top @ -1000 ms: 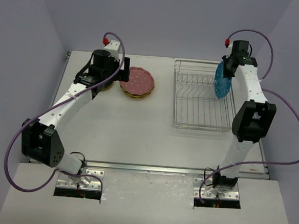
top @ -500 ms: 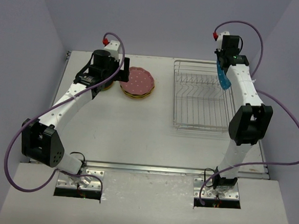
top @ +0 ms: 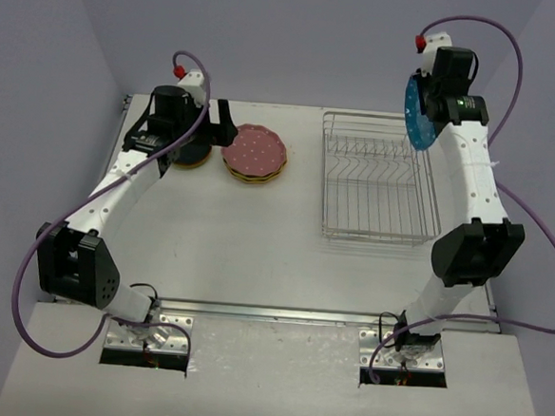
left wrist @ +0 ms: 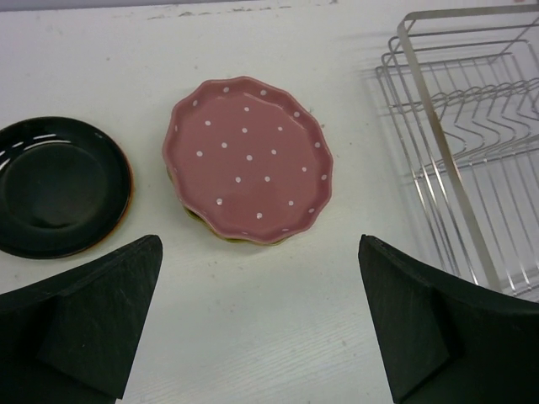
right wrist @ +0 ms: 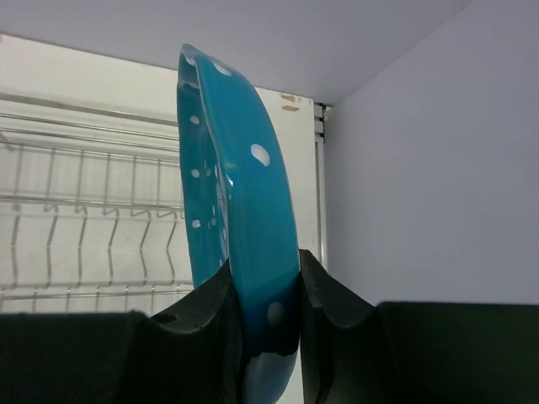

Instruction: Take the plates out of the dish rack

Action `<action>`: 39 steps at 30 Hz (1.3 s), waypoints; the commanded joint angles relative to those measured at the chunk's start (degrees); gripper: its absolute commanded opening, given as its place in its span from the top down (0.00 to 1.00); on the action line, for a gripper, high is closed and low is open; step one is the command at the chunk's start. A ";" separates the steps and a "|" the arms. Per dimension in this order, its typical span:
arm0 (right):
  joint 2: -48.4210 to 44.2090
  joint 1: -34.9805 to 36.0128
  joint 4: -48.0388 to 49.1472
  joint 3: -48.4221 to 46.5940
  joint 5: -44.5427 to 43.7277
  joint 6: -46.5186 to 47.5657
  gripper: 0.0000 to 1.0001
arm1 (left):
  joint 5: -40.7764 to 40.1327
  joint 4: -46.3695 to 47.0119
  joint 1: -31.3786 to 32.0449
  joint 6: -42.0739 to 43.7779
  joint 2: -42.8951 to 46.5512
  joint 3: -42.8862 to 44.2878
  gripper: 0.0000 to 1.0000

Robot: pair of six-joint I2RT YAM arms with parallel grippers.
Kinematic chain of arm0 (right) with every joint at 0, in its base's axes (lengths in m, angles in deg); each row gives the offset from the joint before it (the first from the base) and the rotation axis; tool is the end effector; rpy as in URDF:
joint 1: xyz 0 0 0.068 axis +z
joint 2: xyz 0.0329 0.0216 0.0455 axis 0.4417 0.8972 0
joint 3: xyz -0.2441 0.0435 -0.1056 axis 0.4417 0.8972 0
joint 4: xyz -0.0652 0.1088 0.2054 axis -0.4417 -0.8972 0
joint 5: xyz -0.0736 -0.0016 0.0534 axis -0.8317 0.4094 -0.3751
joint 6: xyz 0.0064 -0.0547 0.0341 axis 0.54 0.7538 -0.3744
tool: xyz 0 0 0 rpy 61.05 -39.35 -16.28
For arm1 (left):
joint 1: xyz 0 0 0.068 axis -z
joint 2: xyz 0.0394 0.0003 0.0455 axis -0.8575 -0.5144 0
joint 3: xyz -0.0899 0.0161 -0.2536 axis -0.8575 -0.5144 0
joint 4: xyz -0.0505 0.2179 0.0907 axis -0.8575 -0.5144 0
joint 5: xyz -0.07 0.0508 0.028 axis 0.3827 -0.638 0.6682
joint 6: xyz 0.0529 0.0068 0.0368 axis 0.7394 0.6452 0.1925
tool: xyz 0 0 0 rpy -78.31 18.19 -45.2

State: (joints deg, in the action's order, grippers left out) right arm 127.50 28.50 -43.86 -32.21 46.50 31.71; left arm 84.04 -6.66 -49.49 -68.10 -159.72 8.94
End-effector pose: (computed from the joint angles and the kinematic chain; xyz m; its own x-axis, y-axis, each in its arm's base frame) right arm 0.4042 -0.0009 0.3985 -0.5012 -0.2228 -0.8362 0.1579 0.9265 -0.3415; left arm 0.3244 -0.0626 0.3435 -0.4570 -0.0388 -0.8886 0.2526 0.9523 -0.1715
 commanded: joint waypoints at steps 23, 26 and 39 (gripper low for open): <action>-10.11 1.84 13.47 17.12 75.92 -44.49 1.00 | 43.61 14.71 1.33 -13.06 -1.75 -8.31 0.07; -10.42 3.49 14.11 18.99 76.65 -44.31 1.00 | 44.49 16.28 1.90 -14.71 -2.57 -8.39 0.09; -9.28 11.34 16.13 22.71 75.78 -44.30 1.00 | 45.26 19.76 3.37 -16.68 -5.69 -11.14 0.42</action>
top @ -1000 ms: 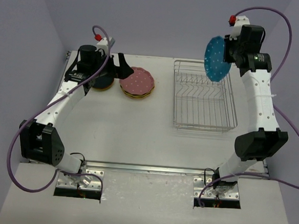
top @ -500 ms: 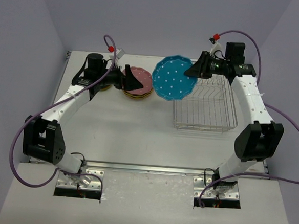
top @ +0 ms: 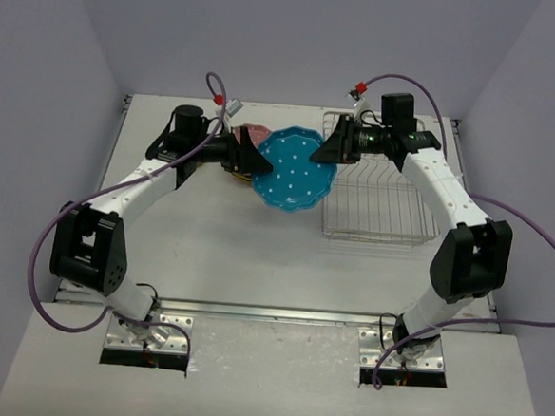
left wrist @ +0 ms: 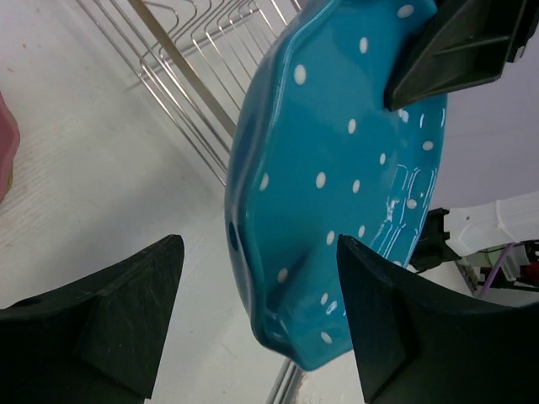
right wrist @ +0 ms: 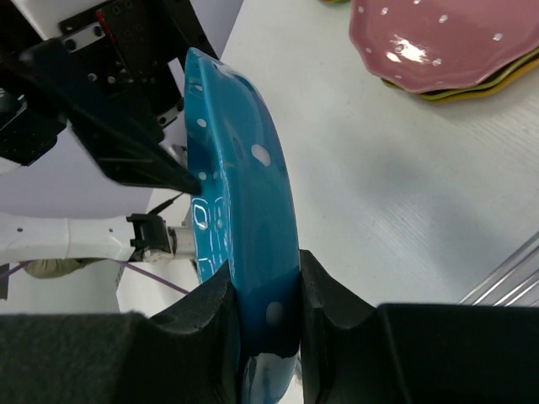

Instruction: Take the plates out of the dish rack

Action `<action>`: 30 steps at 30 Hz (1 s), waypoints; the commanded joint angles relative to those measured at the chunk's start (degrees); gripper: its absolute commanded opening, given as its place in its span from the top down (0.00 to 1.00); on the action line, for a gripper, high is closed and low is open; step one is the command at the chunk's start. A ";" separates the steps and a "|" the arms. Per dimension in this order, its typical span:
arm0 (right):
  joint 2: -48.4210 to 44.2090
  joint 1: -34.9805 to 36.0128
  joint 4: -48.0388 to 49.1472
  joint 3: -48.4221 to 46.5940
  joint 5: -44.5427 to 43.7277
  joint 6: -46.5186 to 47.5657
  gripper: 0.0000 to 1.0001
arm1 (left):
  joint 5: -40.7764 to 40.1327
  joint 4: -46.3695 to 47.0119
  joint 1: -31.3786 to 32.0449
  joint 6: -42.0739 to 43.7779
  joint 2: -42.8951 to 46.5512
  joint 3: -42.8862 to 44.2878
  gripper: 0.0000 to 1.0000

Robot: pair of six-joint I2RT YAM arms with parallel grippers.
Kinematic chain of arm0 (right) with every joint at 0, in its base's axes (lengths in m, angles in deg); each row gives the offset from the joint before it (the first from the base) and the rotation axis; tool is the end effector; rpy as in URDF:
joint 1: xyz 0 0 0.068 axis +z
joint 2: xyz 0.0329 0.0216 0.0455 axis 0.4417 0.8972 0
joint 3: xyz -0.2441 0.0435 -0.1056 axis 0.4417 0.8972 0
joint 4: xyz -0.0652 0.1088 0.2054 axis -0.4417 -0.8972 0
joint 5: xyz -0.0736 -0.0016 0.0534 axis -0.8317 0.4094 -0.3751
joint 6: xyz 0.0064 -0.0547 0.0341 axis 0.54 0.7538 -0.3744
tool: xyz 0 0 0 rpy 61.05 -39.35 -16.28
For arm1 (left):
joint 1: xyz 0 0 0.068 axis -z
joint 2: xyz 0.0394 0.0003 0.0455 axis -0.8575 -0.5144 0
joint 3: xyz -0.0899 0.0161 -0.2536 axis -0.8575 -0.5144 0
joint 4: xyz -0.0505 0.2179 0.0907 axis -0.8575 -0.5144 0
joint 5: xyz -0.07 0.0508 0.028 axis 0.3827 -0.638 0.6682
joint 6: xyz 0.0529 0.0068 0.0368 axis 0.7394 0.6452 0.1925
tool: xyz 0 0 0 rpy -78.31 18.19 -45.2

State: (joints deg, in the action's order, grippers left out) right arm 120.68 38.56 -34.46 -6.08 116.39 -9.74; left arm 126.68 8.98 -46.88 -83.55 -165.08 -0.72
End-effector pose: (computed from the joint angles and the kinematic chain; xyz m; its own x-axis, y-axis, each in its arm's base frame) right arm 0.3500 0.1164 0.3196 -0.8715 0.1271 -0.4736 -0.3583 0.4945 0.7919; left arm 0.3210 -0.1097 0.2939 -0.6919 -0.0894 -0.7164 0.6110 0.4561 -0.6470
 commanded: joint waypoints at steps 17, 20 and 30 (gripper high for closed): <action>-0.77 1.39 3.60 -4.03 3.09 -1.53 0.69 | 14.09 19.17 -6.24 -15.16 0.44 -5.36 1.00; -0.36 1.37 3.03 -4.81 2.25 -2.07 0.36 | 14.14 20.38 -8.53 -16.62 0.42 -5.46 1.00; -0.40 1.32 -0.80 -6.58 -6.50 -0.17 0.01 | 8.12 16.04 -14.30 -15.77 -2.78 -0.71 1.00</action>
State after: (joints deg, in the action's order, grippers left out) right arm 120.97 40.06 -34.04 -9.24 115.66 -11.38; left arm 136.72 23.43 -59.19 -100.72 -167.11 -8.05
